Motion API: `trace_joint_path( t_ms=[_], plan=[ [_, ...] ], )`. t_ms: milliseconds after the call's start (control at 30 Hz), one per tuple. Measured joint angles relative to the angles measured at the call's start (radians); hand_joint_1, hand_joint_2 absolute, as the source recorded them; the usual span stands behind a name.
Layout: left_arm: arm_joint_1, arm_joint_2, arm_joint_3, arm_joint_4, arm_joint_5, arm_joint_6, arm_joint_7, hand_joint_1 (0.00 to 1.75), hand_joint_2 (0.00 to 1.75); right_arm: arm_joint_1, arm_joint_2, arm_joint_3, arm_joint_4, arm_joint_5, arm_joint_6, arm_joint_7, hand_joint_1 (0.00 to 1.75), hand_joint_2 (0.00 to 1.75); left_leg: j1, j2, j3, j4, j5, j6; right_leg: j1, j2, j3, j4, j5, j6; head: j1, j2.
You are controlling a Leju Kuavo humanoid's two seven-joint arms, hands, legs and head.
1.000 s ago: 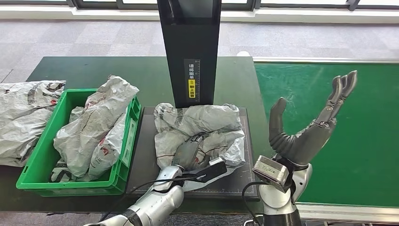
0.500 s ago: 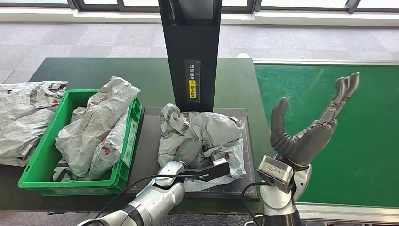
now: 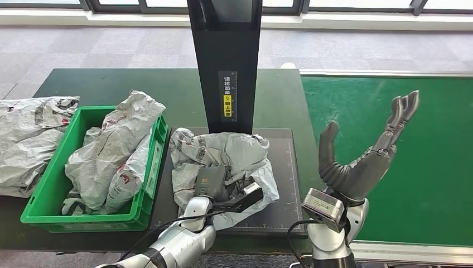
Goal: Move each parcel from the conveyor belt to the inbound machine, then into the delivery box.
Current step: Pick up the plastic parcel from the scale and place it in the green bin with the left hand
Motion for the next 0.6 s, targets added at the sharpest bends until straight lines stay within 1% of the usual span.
trace_joint_path(
  t_ms=[333, 433, 500, 600],
  plan=[
    [0.003, 0.005, 0.0, -0.003, 0.0, 0.0, 0.0, 1.75, 1.75, 0.0, 0.0, 0.0, -0.001, 0.0, 0.0, 0.0, 0.0, 1.75, 0.0, 0.0, -0.001, 0.0, -0.001, -0.001, 0.0, 0.0, -0.001, 0.0, 0.0, 0.0, 0.0, 0.0],
    [0.01, 0.008, 0.002, -0.013, -0.026, 0.034, 0.013, 1.75, 1.75, 0.0, 0.0, 0.0, -0.001, 0.0, 0.0, 0.0, 0.0, 1.75, 0.0, 0.0, -0.001, 0.0, -0.001, -0.001, 0.0, 0.0, -0.001, 0.0, 0.0, 0.0, 0.0, 0.0],
    [0.036, 0.012, 0.016, -0.068, -0.105, 0.082, 0.03, 1.75, 1.75, 0.0, 0.0, 0.0, -0.001, 0.002, 0.0, 0.0, 0.0, 1.75, 0.0, 0.0, -0.001, 0.0, -0.001, -0.001, 0.0, 0.0, -0.001, 0.0, 0.0, 0.0, 0.0, 0.0],
    [0.11, 0.021, 0.071, -0.266, -0.249, 0.117, 0.023, 1.75, 1.75, 0.0, 0.0, 0.0, -0.001, 0.001, 0.0, 0.0, 0.0, 1.75, 0.0, 0.001, -0.002, 0.0, -0.001, -0.001, 0.0, 0.001, -0.002, 0.0, 0.0, 0.0, 0.0, 0.0]
  ],
)
